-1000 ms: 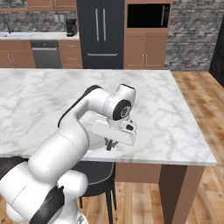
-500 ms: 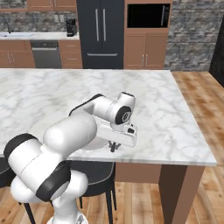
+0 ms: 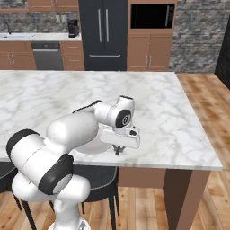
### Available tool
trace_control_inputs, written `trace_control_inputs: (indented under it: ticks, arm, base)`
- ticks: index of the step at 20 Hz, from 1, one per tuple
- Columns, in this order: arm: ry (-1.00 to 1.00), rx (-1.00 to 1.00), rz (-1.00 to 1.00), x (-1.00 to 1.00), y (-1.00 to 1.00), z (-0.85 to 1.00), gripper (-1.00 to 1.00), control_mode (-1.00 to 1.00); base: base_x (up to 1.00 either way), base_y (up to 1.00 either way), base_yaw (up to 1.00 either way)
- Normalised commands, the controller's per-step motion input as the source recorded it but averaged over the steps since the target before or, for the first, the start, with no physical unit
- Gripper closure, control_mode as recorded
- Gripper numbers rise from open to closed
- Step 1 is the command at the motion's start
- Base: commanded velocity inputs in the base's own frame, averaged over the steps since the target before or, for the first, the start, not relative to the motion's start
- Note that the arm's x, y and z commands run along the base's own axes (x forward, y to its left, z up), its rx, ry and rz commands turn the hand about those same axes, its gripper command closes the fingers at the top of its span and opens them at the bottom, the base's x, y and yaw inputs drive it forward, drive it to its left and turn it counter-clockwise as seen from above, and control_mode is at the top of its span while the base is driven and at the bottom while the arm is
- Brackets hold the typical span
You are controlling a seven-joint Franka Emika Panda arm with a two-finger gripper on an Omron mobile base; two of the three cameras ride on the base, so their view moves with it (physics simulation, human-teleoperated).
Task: Take the fork and place it on the left side of the plate. Then take the spoon and place it on the right side of the plate. Make sure they're directly next to the plate.
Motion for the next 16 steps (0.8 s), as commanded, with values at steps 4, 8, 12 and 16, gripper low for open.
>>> trace_control_inputs:
  ticks: [4, 8, 12, 16]
  arm:
    - [-0.08, -0.03, 0.00, 0.00, 0.04, 0.00, 1.00, -1.00]
    - [-0.04, -0.01, 0.00, 0.00, 0.12, 0.00, 1.00, -1.00]
    - [0.00, 0.00, 0.00, 0.11, 0.19, -0.09, 1.00, -1.00]
    - [0.00, 0.00, 0.00, 0.24, 0.08, -0.20, 1.00, -1.00]
  base:
    - [0.00, 0.00, 0.00]
    - [0.00, 0.00, 0.00]
    - [0.00, 0.00, 0.00]
    - [0.00, 0.00, 0.00]
